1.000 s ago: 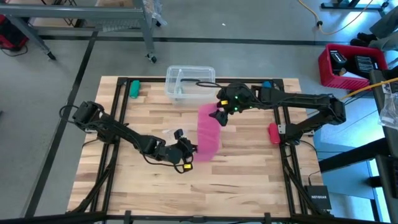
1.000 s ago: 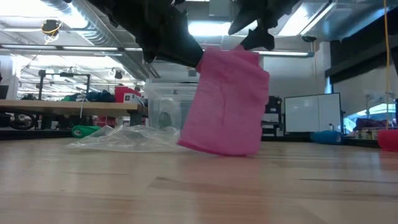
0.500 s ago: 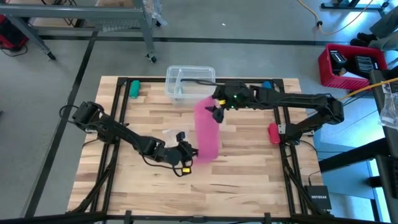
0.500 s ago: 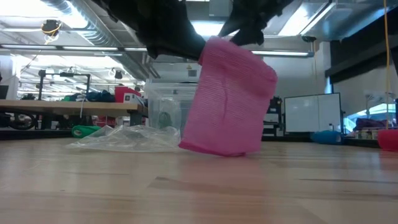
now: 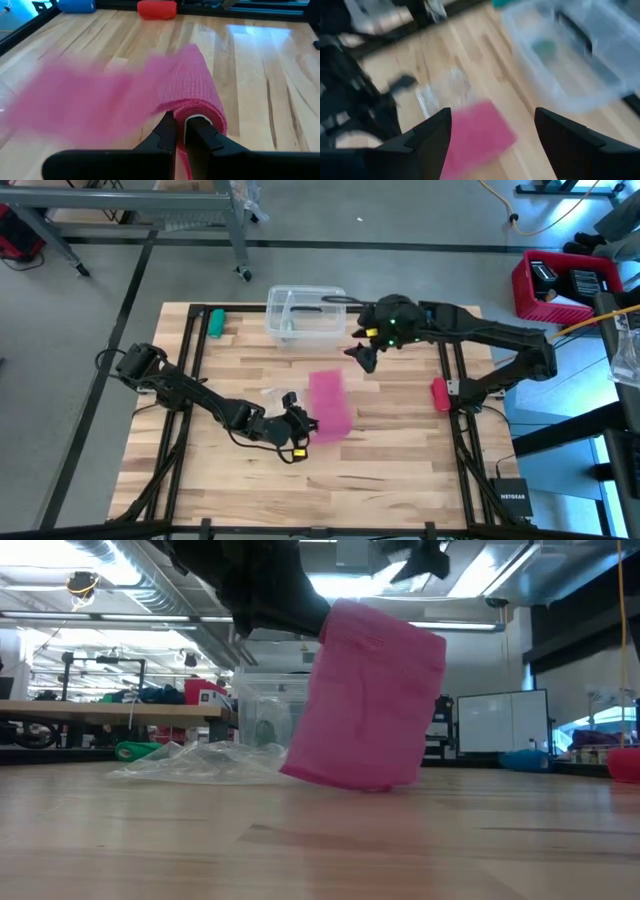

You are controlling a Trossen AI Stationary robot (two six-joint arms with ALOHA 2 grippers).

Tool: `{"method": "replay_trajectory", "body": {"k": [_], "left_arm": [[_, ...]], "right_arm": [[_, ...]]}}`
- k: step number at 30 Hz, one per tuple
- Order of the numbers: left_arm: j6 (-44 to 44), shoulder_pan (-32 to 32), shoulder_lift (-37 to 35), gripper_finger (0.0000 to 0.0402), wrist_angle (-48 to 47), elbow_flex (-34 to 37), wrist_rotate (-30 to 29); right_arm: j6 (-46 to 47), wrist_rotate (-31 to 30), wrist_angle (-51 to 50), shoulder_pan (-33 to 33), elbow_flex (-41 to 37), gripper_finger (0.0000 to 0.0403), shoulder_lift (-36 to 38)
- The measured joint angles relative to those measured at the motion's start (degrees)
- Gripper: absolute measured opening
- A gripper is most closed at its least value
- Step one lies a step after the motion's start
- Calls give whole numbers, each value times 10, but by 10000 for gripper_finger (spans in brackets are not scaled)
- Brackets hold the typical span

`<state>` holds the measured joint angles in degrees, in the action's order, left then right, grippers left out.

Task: Roll bandage
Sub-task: Roll the pink bandage

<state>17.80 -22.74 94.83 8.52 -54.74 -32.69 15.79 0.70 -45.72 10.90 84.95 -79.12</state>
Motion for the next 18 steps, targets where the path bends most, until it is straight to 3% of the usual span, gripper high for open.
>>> {"method": "replay_trajectory", "body": {"k": [4, 7, 12, 18], "left_arm": [[0, 0, 0, 15, -1, 0, -1], [1, -5, -1, 15, 0, 0, -1], [-32, -19, -49, 15, 15, -7, -14], [-99, -24, -98, 15, 66, -7, -30]], "right_arm": [[-5, 51, -45, -3, 9, 287, -4], [-8, 57, -120, -41, 9, 287, 10], [12, -26, -212, -153, -19, 287, 52], [22, -214, -14, -310, -164, 287, 128]]}}
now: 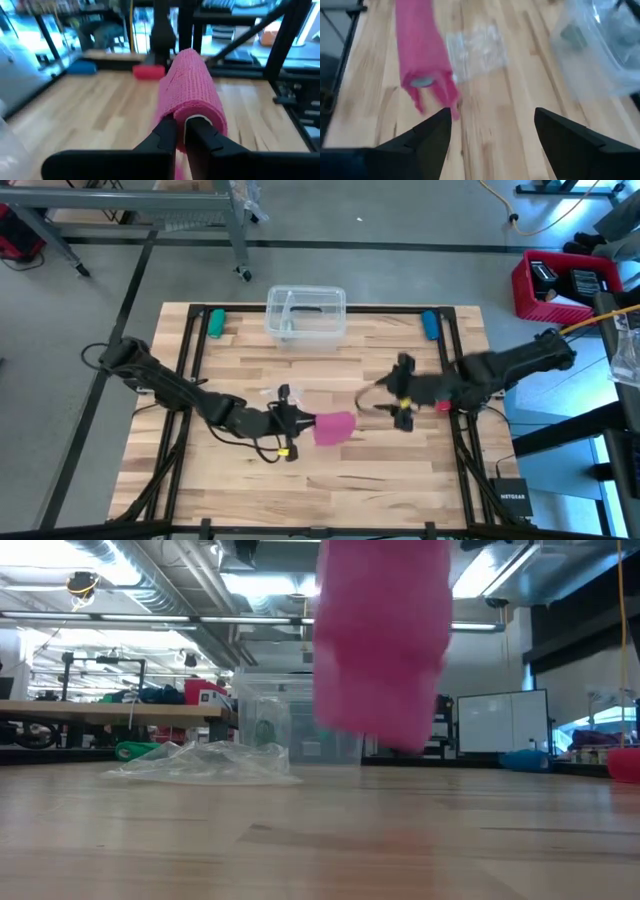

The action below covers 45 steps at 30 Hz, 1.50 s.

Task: Roll bandage
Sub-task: Roll the pink bandage

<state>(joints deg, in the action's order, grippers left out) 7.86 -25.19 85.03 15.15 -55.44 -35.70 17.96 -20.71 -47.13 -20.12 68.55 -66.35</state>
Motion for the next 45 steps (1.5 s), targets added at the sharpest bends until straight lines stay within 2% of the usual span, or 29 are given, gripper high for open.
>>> {"method": "replay_trajectory", "body": {"k": [2, 4, 11, 15, 20, 23, 30, 33, 37, 45], "left_arm": [[-15, 0, -10, 15, 16, 0, -14], [-24, 1, -15, 15, 18, 0, -21], [-28, 11, -15, 15, 21, 0, -25], [-30, 14, -15, 15, 25, 0, -25], [-36, 13, -15, 15, 24, 0, -25], [-38, 13, -15, 15, 25, 0, -25], [-38, 14, -15, 15, 17, 1, -25], [-38, 14, -15, 15, 17, 0, -25], [-38, 14, -15, 15, 20, 1, -25], [-39, 14, -15, 15, 17, 1, -25]], "right_arm": [[1, -48, 73, -35, -59, 287, 9], [9, -70, 134, -58, -112, 287, 9], [63, 45, 310, -83, -222, 287, -27], [56, 32, 374, -89, -238, 287, -54], [16, -66, 415, -87, -239, 287, -87], [-9, -88, 444, -86, -239, 287, -101], [-12, -13, 486, -88, -239, 278, -116], [0, -9, 494, -88, -239, 250, -116], [-10, -22, 534, -88, -239, 189, -116], [-100, -22, 574, -101, -233, 22, -116]]}}
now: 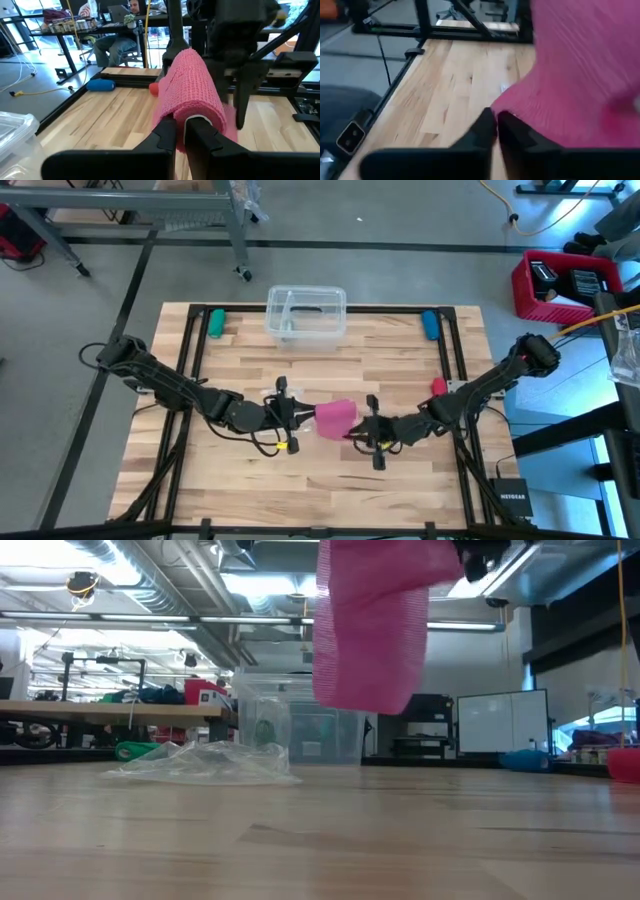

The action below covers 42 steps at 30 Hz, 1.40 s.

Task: Roll bandage
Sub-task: Roll the pink bandage

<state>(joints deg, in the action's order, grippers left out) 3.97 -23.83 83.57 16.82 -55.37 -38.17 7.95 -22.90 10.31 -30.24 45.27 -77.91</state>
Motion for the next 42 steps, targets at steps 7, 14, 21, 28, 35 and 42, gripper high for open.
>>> {"method": "replay_trajectory", "body": {"k": [7, 14, 21, 28, 35, 42], "left_arm": [[-14, -1, 0, 15, -18, 0, 0], [-12, -6, 8, 15, -24, 0, 18], [-15, -27, 40, 15, -19, 0, 46], [-62, -83, 27, 15, 89, 0, 52], [-76, -125, -13, 15, 130, 0, 51], [-80, -126, -38, 15, 131, 0, 48]], "right_arm": [[-189, -90, -58, -49, 132, 14, 26], [-390, -219, -154, -17, 295, 10, 44], [-411, -232, -274, 109, 389, 7, 45], [-319, -225, -363, 235, 392, 11, 44], [-127, -92, -560, 318, 392, 105, 41], [-57, 47, -671, 324, 392, 266, 41]]}}
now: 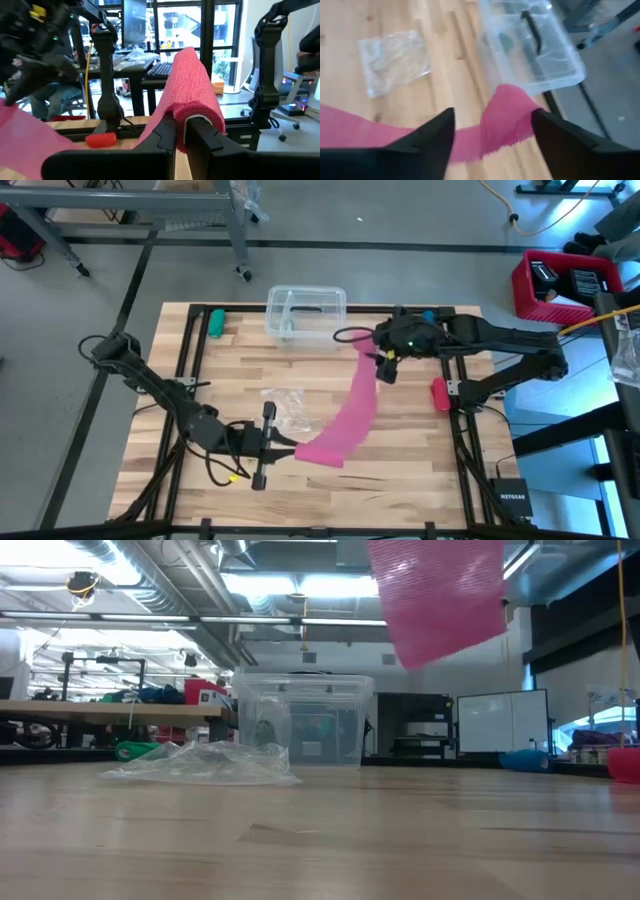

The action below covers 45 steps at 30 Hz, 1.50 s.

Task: Roll bandage
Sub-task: Roll the pink bandage

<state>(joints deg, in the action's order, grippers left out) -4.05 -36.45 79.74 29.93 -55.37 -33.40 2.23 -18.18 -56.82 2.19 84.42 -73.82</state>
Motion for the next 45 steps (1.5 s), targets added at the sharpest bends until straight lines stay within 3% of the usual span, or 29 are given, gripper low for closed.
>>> {"method": "replay_trajectory", "body": {"k": [7, 15, 19, 23, 28, 32, 36, 45], "left_arm": [[15, 10, -2, 15, -10, 0, -5], [19, 13, -2, 15, 7, 0, 7], [11, 12, -2, 15, 22, 0, 6], [-4, 8, -12, 15, 26, 0, 6], [3, 15, -26, 15, 27, 0, -7], [3, 27, -28, 15, 39, 0, -10], [16, 41, -28, 15, 38, 0, -10], [27, 51, -28, 15, 38, 0, -9]], "right_arm": [[64, 90, -12, 1, 17, 340, 43], [92, 155, -26, -5, 21, 348, 72], [93, 210, -12, -70, -8, 348, 80], [67, 167, 114, -166, -90, 348, 105], [34, 36, 352, -259, -239, 348, 121], [8, 35, 504, -274, -328, 348, 89], [5, 71, 531, -273, -329, 348, 58], [-1, 48, 569, -273, -328, 327, 6]]}}
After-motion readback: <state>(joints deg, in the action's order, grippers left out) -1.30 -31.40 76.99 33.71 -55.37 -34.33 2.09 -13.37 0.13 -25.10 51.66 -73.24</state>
